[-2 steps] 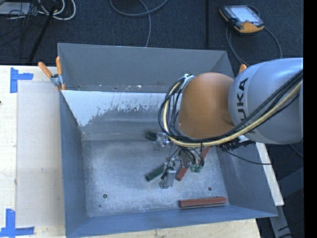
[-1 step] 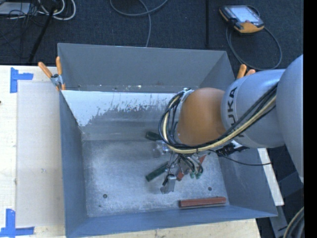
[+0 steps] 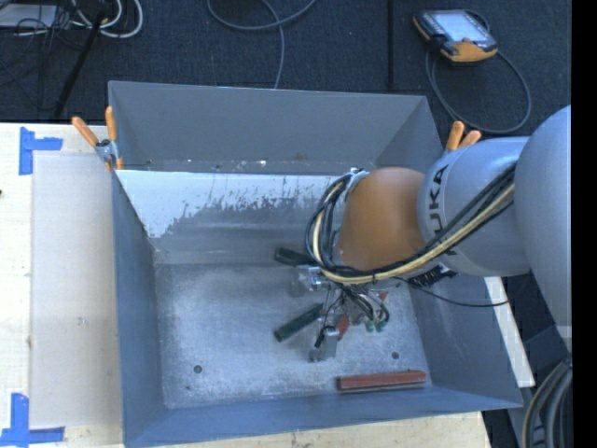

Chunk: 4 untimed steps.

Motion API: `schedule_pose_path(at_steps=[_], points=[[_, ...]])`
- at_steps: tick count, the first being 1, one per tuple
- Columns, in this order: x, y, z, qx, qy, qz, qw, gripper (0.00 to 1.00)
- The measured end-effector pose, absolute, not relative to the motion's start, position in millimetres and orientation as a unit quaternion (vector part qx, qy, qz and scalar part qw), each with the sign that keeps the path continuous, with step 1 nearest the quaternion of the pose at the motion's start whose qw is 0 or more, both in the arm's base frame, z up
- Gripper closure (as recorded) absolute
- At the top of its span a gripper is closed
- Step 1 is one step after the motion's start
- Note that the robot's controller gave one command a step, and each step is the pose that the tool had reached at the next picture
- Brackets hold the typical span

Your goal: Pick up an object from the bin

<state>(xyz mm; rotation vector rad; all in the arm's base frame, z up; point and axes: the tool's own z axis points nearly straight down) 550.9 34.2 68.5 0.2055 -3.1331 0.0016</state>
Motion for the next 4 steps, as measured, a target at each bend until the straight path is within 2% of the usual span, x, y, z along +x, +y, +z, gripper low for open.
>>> schedule_pose_path(at_steps=[2,3,4], points=[[552.6,37.3,68.5,0.072,-0.997,0.0,0.001,0.0],[553.9,38.2,69.3,0.075,-0.997,0.0,0.001,1.0],[554.2,38.4,69.4,0.075,-0.997,0.0,0.001,1.0]])
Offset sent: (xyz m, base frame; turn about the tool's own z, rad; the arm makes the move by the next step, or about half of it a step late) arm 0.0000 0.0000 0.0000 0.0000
